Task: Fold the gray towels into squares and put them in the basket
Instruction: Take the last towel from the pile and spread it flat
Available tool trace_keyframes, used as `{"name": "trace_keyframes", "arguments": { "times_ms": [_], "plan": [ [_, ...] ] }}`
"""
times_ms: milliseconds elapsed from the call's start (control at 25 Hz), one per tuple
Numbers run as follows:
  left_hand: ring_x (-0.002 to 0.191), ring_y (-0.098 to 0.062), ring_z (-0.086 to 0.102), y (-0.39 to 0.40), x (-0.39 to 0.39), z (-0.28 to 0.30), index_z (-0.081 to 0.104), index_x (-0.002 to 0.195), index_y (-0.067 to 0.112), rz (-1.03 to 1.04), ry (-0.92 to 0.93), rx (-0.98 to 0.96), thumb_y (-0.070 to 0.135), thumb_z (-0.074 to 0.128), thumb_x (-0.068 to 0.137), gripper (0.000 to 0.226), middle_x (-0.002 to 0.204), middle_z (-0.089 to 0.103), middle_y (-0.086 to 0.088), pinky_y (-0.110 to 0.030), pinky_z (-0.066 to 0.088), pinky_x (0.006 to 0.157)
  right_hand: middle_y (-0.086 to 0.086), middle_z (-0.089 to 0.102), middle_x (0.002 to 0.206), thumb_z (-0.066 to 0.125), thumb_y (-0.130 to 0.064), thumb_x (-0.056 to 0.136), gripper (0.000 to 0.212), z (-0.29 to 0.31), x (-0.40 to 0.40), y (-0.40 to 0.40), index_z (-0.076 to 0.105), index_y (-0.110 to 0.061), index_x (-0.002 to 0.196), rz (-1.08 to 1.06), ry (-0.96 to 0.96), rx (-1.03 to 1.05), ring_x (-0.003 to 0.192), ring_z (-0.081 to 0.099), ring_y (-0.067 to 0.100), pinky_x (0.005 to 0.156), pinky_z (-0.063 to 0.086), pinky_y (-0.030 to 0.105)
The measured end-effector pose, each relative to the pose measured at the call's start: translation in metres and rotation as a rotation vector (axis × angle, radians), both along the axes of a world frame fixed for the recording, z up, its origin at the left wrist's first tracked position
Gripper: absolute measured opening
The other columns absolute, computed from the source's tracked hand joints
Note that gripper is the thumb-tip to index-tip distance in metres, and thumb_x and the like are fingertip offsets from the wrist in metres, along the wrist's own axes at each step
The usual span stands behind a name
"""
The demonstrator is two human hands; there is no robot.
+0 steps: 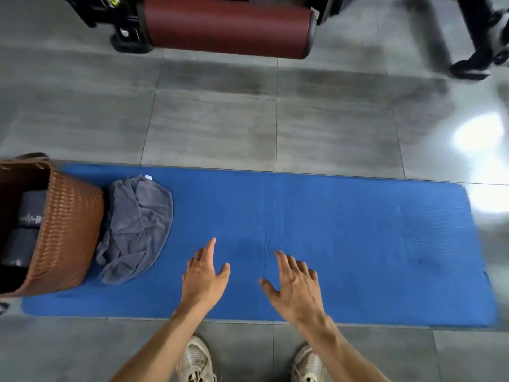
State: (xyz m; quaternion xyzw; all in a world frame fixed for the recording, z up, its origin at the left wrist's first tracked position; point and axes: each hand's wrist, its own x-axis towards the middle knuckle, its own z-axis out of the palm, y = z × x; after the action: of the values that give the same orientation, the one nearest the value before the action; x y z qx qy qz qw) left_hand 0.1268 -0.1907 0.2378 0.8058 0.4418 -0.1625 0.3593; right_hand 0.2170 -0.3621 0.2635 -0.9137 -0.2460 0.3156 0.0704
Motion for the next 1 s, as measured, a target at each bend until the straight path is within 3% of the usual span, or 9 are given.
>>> {"name": "trace_keyframes", "arguments": {
  "times_ms": [200, 480, 640, 720, 800, 880, 1000],
  "plan": [
    [0.137, -0.022, 0.033, 0.041, 0.0, -0.154, 0.023, 0.152, 0.03, 0.091, -0.057, -0.085, 0.03, 0.057, 0.093, 0.068, 0.152, 0.037, 0.001, -0.045, 0.036, 0.108, -0.005, 0.042, 0.147, 0.051, -0.055, 0.093, 0.068, -0.138, 0.011, 0.037, 0.027, -0.024, 0.149, -0.049, 0.137, 0.133, 0.128, 0.044, 0.023, 0.102, 0.041, 0.039],
    [0.134, -0.02, 0.035, 0.102, -0.017, -0.28, 0.028, 0.15, 0.026, -0.069, -0.09, 0.064, 0.03, 0.055, 0.094, 0.062, 0.149, 0.037, 0.003, -0.043, 0.035, 0.109, -0.009, 0.037, 0.152, 0.053, -0.058, 0.09, 0.071, -0.272, 0.033, 0.062, 0.028, -0.027, 0.149, 0.134, 0.166, 0.184, 0.135, 0.04, 0.02, 0.109, 0.037, 0.037],
    [0.126, -0.022, 0.043, 0.154, -0.039, -0.318, 0.05, 0.131, 0.025, -0.142, 0.006, 0.305, 0.035, 0.057, 0.09, 0.043, 0.139, 0.045, 0.004, -0.039, 0.039, 0.103, -0.013, 0.038, 0.151, 0.047, -0.069, 0.083, 0.077, -0.312, 0.029, 0.073, 0.03, -0.03, 0.147, 0.251, 0.189, 0.229, 0.136, 0.039, 0.015, 0.11, 0.036, 0.033],
    [0.127, -0.025, 0.039, 0.176, -0.06, -0.329, 0.051, 0.13, 0.028, -0.125, 0.164, 0.378, 0.035, 0.058, 0.089, 0.042, 0.138, 0.041, 0.002, -0.041, 0.039, 0.102, -0.015, 0.038, 0.15, 0.05, -0.066, 0.086, 0.072, -0.32, 0.024, 0.075, 0.03, -0.033, 0.147, 0.322, 0.188, 0.237, 0.136, 0.039, 0.013, 0.111, 0.035, 0.03],
    [0.129, -0.029, 0.035, 0.193, -0.08, -0.338, 0.049, 0.134, 0.029, -0.059, 0.246, 0.331, 0.029, 0.057, 0.089, 0.046, 0.14, 0.037, -0.002, -0.042, 0.041, 0.101, -0.016, 0.036, 0.15, 0.053, -0.06, 0.09, 0.067, -0.322, 0.024, 0.073, 0.029, -0.034, 0.147, 0.367, 0.172, 0.232, 0.136, 0.039, 0.011, 0.111, 0.034, 0.028],
    [0.128, -0.031, 0.038, 0.203, -0.093, -0.348, 0.048, 0.138, 0.022, -0.025, 0.217, 0.297, 0.019, 0.057, 0.089, 0.049, 0.142, 0.038, -0.003, -0.039, 0.044, 0.097, -0.016, 0.035, 0.151, 0.054, -0.058, 0.091, 0.066, -0.321, 0.025, 0.07, 0.029, -0.033, 0.148, 0.393, 0.149, 0.232, 0.136, 0.039, 0.01, 0.11, 0.033, 0.027],
    [0.116, -0.031, 0.053, 0.202, -0.096, -0.352, 0.056, 0.129, 0.007, -0.001, 0.108, 0.396, 0.004, 0.055, 0.087, 0.042, 0.131, 0.055, -0.009, -0.037, 0.048, 0.09, -0.015, 0.036, 0.151, 0.055, -0.053, 0.092, 0.065, -0.32, 0.026, 0.065, 0.031, -0.03, 0.148, 0.405, 0.13, 0.261, 0.136, 0.039, 0.011, 0.111, 0.03, 0.024]
  ]
}}
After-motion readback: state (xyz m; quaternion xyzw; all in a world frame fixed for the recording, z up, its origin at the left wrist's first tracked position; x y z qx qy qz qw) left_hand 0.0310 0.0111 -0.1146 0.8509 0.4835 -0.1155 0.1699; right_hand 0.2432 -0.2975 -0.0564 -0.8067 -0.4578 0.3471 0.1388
